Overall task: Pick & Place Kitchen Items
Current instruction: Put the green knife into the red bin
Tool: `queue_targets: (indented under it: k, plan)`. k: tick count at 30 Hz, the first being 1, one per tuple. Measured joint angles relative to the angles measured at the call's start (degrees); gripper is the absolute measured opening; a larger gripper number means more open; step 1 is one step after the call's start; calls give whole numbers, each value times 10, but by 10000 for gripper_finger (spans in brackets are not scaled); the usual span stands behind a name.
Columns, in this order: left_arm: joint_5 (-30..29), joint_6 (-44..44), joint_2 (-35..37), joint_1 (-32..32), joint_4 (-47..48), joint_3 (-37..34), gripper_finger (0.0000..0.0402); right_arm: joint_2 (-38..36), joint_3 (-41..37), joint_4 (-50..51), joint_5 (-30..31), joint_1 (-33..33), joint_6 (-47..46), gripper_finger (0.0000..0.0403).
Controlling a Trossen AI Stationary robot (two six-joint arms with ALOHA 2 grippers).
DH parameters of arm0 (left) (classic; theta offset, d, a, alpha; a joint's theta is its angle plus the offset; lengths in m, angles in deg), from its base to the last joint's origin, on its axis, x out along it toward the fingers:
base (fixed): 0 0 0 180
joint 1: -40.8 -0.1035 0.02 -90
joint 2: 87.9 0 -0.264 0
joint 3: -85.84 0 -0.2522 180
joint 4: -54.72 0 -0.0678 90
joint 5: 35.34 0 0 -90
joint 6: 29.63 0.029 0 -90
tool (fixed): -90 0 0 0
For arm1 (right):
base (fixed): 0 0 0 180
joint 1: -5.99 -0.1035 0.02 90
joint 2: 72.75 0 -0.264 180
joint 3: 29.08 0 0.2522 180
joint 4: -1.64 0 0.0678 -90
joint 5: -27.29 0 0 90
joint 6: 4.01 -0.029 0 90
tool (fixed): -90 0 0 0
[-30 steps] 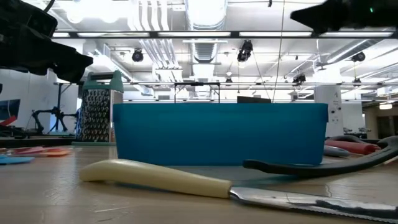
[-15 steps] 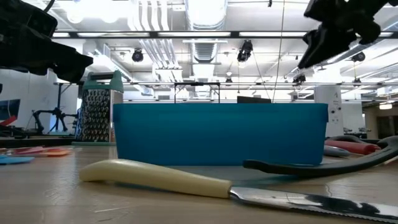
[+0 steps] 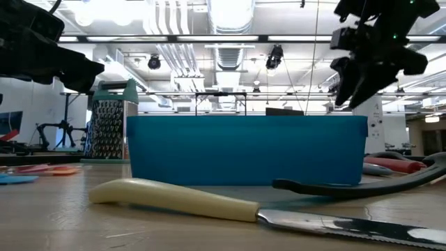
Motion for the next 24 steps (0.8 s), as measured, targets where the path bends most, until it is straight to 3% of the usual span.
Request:
queue_targets:
  k: [9,24]
  plan:
    - [0,0,0,0,0,0,202,70,-6,-1,0,1,46,257]
    - [0,0,0,0,0,0,202,164,-15,-40,19,8,78,220]
